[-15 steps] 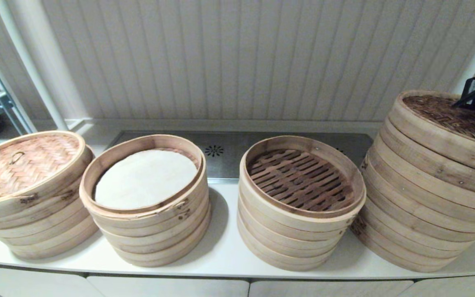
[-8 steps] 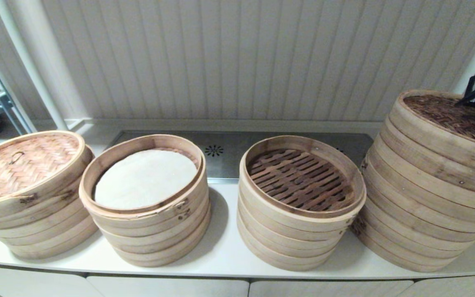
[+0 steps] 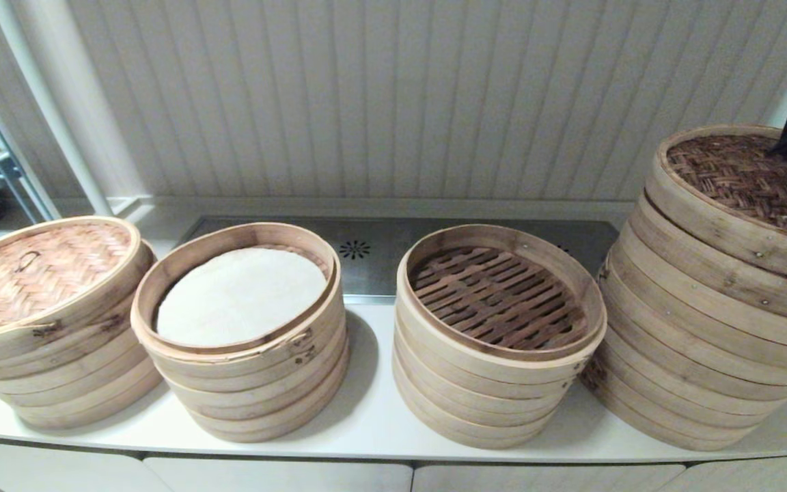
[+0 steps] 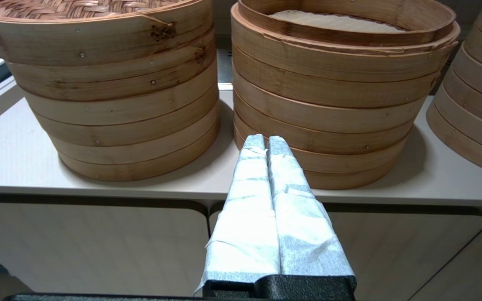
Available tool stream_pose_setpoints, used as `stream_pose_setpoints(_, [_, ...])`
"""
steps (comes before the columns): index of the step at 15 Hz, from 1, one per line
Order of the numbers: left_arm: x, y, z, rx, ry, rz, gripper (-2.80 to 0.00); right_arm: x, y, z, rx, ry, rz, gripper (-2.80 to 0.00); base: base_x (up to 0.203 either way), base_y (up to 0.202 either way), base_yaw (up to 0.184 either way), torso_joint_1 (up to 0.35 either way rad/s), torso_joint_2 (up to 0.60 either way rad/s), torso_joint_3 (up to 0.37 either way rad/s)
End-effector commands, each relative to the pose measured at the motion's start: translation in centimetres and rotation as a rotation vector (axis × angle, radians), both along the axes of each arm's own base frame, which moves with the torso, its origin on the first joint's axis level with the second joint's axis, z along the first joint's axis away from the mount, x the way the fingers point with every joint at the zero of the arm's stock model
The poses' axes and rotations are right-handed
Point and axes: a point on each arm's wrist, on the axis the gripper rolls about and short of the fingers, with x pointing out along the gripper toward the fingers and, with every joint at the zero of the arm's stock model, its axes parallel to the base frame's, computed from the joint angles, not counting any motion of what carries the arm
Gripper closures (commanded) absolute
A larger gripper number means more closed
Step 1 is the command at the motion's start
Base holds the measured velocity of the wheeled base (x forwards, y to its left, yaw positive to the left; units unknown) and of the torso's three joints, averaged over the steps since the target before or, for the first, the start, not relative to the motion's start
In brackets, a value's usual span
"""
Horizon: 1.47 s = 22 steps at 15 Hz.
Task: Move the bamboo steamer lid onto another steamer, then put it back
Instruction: Pick up the steamer, then put the steamer
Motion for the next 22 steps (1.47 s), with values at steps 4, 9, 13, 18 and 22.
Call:
stream_pose_setpoints(4, [0.3, 0.0, -0.9, 0.001, 0.033, 0.0, 0.0, -1.0, 1.1, 1.0, 0.006, 0.002, 0.039, 0.0, 0.0, 0.0, 0.0, 0.0, 0.0, 0.0])
stream_pose_setpoints(9, [0.3, 0.0, -0.9, 0.001, 0.033, 0.0, 0.0, -1.8, 5.1, 1.7, 0.015, -0.023, 0.185, 0.0, 0.0, 0.0, 0.0, 0.0, 0.0, 0.0])
stream_pose_setpoints(13, [0.3, 0.0, -0.9, 0.001, 0.033, 0.0, 0.0, -2.0, 8.2, 1.6, 0.047, -0.013, 0.3, 0.0, 0.0, 0.0, 0.0, 0.0, 0.0, 0.0])
stream_pose_setpoints(18, [0.3, 0.0, -0.9, 0.001, 0.033, 0.0, 0.0, -2.5, 12.0, 1.4, 0.05, -0.002, 0.449, 0.0, 0.0, 0.0, 0.0, 0.0, 0.0, 0.0])
stream_pose_setpoints(22, [0.3, 0.0, -0.9, 0.001, 0.033, 0.0, 0.0, -2.5, 15.4, 0.5, 0.043, 0.034, 0.567, 0.0, 0.0, 0.0, 0.0, 0.0, 0.0, 0.0])
